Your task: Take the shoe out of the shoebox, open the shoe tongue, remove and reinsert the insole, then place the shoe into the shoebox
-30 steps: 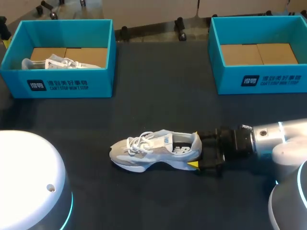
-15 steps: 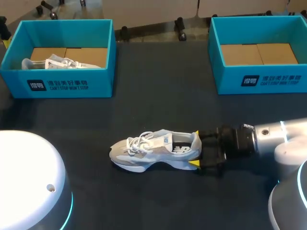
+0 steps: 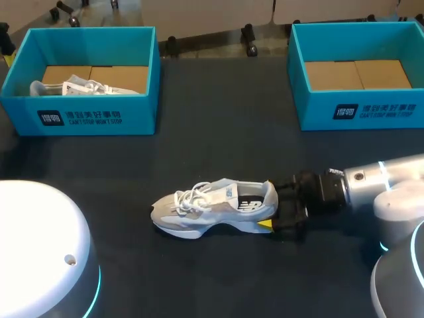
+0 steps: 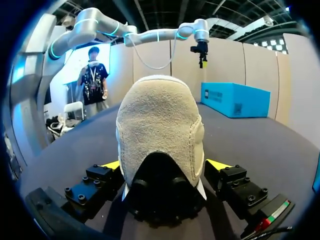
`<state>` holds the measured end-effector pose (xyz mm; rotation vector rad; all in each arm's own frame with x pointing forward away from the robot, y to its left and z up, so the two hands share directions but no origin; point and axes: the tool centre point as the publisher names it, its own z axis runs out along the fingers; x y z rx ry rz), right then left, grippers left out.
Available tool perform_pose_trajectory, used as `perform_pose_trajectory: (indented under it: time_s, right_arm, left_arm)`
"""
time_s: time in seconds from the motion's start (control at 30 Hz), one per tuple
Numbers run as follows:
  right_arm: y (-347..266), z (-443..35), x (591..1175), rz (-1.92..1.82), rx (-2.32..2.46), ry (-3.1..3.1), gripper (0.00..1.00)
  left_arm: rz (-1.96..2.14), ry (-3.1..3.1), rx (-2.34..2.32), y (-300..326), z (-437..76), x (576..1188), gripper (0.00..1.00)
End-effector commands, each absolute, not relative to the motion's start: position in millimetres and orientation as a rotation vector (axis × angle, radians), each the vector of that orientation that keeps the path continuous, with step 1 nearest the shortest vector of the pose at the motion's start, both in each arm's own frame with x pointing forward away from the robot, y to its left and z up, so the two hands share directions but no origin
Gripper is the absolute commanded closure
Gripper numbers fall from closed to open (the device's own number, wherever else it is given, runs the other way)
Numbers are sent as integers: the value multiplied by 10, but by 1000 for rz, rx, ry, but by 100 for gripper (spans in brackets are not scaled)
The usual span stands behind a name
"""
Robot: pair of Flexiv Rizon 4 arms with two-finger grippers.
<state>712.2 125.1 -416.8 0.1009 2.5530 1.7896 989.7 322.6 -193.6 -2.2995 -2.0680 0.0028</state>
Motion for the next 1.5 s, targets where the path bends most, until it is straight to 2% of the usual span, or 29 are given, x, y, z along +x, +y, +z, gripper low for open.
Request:
perform_pose_trajectory:
  time_s: [0.03, 1.33, 1.37, 1.4, 1.43, 1.5]
  right_arm:
    - [1318, -4196, 7121, 1791, 106, 2560, 0]
    - [1433, -4181, 7120, 1811, 55, 2561, 0]
    - [1433, -4184, 7123, 1814, 51, 2559, 11]
    - [1434, -4187, 7124, 1816, 47, 2558, 42]
    - [1434, -4189, 7126, 1823, 37, 2550, 60]
    - [1438, -4189, 7127, 1823, 33, 2549, 77]
  left_arm:
    - [-3, -2068, -2301, 3226, -1935, 9881, 0]
    - [-3, -2068, -2301, 3226, -1935, 9881, 0]
    - [-3, -2068, -2301, 3226, -1935, 9881, 0]
    - [-3, -2068, -2301, 3226, -1935, 9881, 0]
    - [-3, -2068, -2301, 3226, -1935, 9881, 0]
    - [-3, -2068, -2301, 3226, -1935, 9881, 0]
